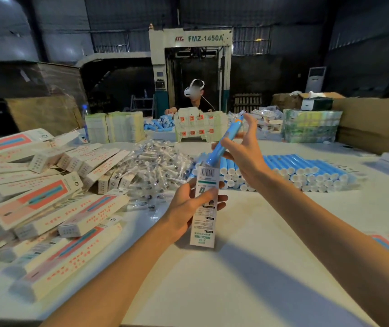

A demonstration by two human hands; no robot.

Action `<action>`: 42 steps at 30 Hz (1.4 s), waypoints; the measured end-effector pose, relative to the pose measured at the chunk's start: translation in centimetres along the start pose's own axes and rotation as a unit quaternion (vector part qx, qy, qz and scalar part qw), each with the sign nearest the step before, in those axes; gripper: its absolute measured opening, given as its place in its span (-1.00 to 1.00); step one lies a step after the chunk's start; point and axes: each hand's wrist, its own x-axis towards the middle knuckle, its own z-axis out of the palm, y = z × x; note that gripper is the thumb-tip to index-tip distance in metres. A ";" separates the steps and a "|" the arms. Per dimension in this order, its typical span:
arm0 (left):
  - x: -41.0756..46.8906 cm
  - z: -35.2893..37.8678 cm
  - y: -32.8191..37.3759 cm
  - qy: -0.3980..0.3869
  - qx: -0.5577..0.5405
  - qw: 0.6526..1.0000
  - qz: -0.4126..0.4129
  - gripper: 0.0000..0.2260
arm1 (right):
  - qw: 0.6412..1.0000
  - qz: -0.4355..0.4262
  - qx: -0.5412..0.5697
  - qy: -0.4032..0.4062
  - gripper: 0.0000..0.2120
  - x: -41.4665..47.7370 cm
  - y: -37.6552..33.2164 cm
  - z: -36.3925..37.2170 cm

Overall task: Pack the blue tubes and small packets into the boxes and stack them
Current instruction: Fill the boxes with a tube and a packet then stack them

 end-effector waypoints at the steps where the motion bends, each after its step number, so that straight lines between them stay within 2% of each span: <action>1: -0.1 0.0 0.0 -0.002 0.003 1.000 0.001 -0.62 | 1.000 -0.007 -0.021 0.008 -0.18 0.1 -0.1 -0.2; 4: -0.1 -0.1 0.0 -0.006 0.010 1.000 0.004 -0.57 | 0.995 -0.020 -0.095 -0.005 -0.19 0.8 -0.9 -0.9; 9: -0.1 0.0 -0.4 -0.002 0.049 0.999 -0.002 -0.54 | 0.972 -0.025 -0.209 -0.103 -0.24 1.4 -2.4 -1.2; 13: -0.3 0.0 -0.2 0.005 0.068 0.998 0.016 -0.59 | 0.969 0.045 -0.199 -0.137 -0.28 1.6 -2.6 -1.0; 16: -0.3 0.0 -0.2 0.019 0.083 0.996 0.023 -0.63 | 0.944 0.102 -0.242 -0.199 -0.29 0.8 -2.0 -1.1; 19: -0.3 0.2 -0.5 0.054 0.059 0.997 0.016 -0.69 | 0.927 0.094 -0.282 -0.228 -0.54 -0.4 -0.5 -0.9; 21: -0.3 -0.1 -0.6 0.104 0.047 0.993 0.025 -0.71 | 0.929 0.057 -0.293 -0.220 -0.74 -0.9 1.0 -0.5; 24: -0.2 -1.4 -0.6 0.185 0.080 0.977 0.069 -0.73 | 0.966 0.008 -0.236 -0.100 -0.83 -1.4 3.8 0.8; 26: 0.0 -2.5 -0.4 0.229 0.111 0.962 0.095 -0.73 | 0.963 -0.020 -0.258 -0.070 -0.82 -1.6 5.7 2.4; 29: 0.3 -4.3 0.1 0.269 0.170 0.940 0.125 -0.69 | 0.917 -0.050 -0.348 -0.188 -0.66 -2.7 8.2 5.3; 30: 0.4 -4.8 0.1 0.275 0.183 0.935 0.129 -0.66 | 0.905 -0.044 -0.355 -0.231 -0.53 -3.0 8.8 6.1; 32: 0.5 -5.3 0.0 0.283 0.203 0.928 0.129 -0.61 | 0.890 -0.018 -0.353 -0.288 -0.41 -3.5 10.1 7.1; 35: 0.7 -5.4 0.0 0.283 0.211 0.926 0.133 -0.55 | 0.855 -0.008 -0.430 -0.289 -0.51 -3.1 12.0 7.5; 36: 0.7 -5.4 0.0 0.282 0.209 0.927 0.134 -0.54 | 0.852 -0.013 -0.442 -0.279 -0.49 -3.0 12.4 7.4; 39: 0.7 -5.2 0.0 0.274 0.197 0.932 0.131 -0.54 | 0.857 -0.025 -0.451 -0.248 -0.50 -2.8 12.8 7.3; 42: 0.6 -5.1 0.0 0.267 0.205 0.934 0.124 -0.59 | 0.872 -0.035 -0.426 -0.237 -0.72 -3.1 12.0 7.6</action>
